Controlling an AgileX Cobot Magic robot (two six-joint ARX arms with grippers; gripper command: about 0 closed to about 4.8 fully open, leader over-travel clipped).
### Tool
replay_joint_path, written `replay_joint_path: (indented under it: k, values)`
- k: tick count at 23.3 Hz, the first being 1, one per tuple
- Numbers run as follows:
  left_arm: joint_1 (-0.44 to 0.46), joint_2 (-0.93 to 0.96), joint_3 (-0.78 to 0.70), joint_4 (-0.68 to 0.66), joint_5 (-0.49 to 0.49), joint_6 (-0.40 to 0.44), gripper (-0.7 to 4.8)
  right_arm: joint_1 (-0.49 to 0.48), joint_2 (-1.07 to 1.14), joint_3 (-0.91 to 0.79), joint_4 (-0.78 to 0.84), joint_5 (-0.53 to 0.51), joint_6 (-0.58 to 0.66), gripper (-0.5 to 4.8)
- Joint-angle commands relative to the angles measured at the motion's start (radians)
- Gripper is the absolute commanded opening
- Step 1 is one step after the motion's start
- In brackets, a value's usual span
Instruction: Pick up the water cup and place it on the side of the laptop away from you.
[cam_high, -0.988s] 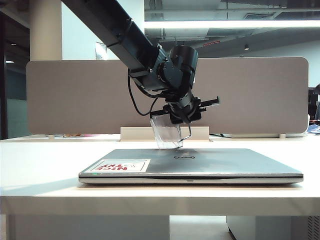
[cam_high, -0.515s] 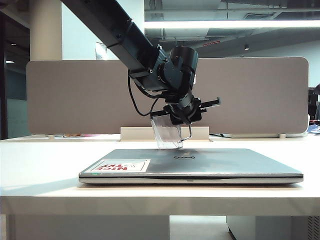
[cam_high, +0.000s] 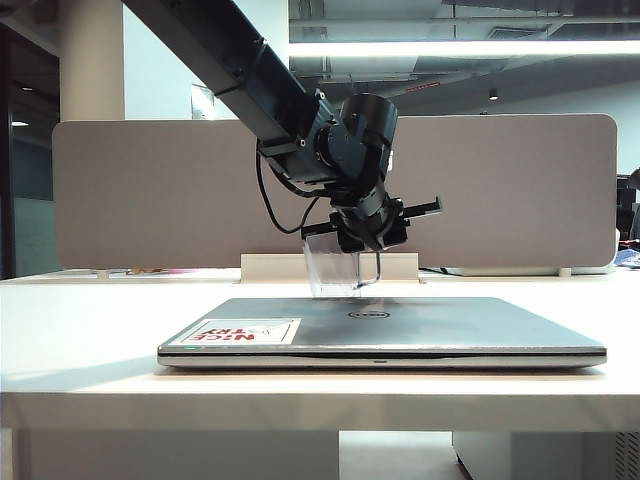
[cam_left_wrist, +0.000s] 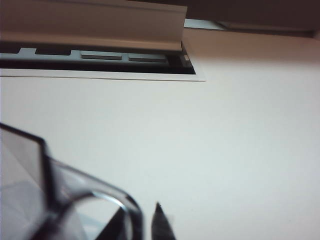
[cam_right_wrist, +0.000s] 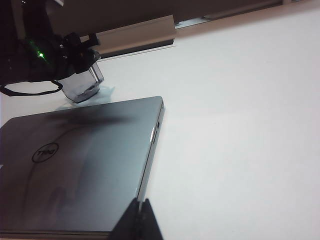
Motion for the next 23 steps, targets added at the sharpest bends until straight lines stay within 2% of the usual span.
replay_joint_path:
  k: [1, 15, 17, 23]
  values:
    - [-0.002, 0.000, 0.004, -0.005, 0.001, 0.005, 0.58, -0.001, -0.002, -0.006, 0.011, -0.002, 0.003, -0.08]
    - [-0.034, -0.007, 0.005, -0.088, 0.001, 0.005, 0.67, -0.001, -0.002, -0.006, 0.011, -0.001, 0.003, -0.08]
    - [-0.052, -0.015, 0.005, -0.134, -0.003, 0.005, 0.84, -0.001, -0.002, -0.006, 0.011, -0.001, 0.003, -0.08]
    - [-0.082, -0.072, 0.005, -0.291, 0.007, 0.005, 0.83, -0.002, -0.002, -0.006, 0.012, 0.021, 0.003, -0.08]
